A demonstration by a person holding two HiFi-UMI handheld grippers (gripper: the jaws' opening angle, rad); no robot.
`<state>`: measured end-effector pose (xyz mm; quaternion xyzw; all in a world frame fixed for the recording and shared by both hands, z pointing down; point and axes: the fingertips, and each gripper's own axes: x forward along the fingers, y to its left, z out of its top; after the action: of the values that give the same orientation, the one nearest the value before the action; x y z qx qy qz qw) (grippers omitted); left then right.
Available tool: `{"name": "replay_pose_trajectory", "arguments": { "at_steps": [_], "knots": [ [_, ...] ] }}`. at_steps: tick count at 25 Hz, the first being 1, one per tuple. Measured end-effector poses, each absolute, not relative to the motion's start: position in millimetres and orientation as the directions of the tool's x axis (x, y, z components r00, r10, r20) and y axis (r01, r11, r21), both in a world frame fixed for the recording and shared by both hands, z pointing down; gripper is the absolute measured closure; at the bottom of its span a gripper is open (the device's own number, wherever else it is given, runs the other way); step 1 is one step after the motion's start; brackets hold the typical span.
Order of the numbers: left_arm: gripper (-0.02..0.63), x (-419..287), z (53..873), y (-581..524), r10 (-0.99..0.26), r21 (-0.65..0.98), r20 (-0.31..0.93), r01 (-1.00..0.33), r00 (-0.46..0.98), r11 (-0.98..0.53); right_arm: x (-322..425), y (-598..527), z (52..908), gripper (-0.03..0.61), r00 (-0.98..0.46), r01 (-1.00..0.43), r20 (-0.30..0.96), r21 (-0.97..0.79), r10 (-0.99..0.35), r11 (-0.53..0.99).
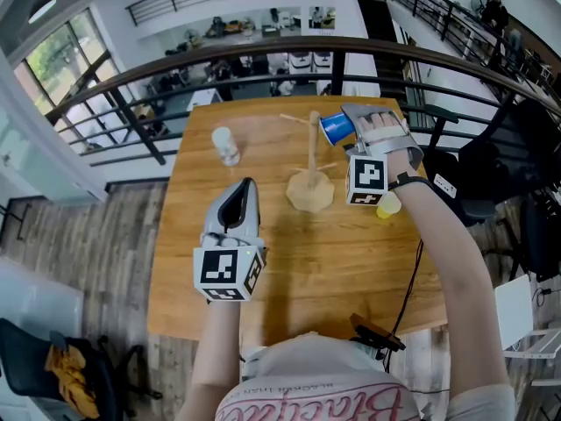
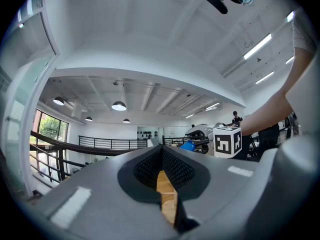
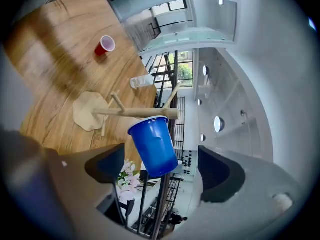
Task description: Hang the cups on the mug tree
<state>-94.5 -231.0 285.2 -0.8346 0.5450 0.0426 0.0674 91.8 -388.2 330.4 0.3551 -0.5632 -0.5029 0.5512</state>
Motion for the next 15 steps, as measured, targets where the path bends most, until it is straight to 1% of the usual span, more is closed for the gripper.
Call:
{"name": "replay_pose_trajectory", "arguments": {
  "at_steps": [4,8,15],
  "knots": [
    [0.600,-90.9,282.6,-227.6,-0.899,-0.071,-0.152,-0.911,0.412,-0.406,100.6,-378.3,320.3,0.115,-0.152,-0.052,0.234,0.968,-0.960,0.245],
    [0.601,-86.9,280.3,-223.5,-0.894,-0.076,-0.157,-0.907,0.420,-0.414,108.1,-362.6,311.8,0.115,-0.175,-0.283,0.218,0.923,-0.960,0.261],
    [0.600,-78.0,275.1,-217.1,-0.886,-0.071,-0.171,-0.903,0.430,-0.424,122.6,-334.6,298.9,0.117,-0.207,-0.530,0.149,0.814,-0.967,0.239]
  ]
}}
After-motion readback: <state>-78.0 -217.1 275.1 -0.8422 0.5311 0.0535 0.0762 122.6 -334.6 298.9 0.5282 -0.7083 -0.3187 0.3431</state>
